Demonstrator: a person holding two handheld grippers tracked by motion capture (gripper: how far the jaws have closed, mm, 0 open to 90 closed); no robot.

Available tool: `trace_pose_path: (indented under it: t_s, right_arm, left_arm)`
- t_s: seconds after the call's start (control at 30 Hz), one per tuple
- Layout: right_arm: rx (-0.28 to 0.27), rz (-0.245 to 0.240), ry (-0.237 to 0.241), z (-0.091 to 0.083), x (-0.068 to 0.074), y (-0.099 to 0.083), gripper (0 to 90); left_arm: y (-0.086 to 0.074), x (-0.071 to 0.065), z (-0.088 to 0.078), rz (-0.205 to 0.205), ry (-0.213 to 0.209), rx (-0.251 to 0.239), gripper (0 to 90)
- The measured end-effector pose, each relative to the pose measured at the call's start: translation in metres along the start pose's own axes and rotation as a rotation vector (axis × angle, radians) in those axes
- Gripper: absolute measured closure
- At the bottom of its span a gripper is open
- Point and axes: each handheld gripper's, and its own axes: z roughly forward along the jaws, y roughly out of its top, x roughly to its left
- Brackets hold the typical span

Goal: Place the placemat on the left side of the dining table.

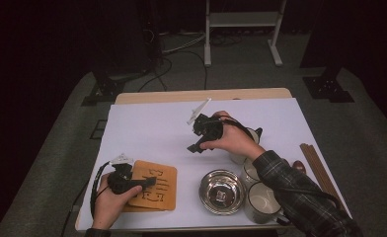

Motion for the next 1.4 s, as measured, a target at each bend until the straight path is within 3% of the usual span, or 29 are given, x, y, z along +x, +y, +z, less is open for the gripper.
trace_pose_path:
  t_s: [0.83,1.4]
  right_arm:
    - [-0.098,0.148,-0.098,-0.039,-0.050,-0.033,27.2]
    - [-0.165,0.276,-0.206,-0.071,-0.089,-0.069,27.2]
  left_arm:
    - [0.000,0.000,-0.001,-0.006,-0.003,0.001,40.0]
    - [0.000,0.000,-0.001,-0.008,-0.006,0.002,40.2]
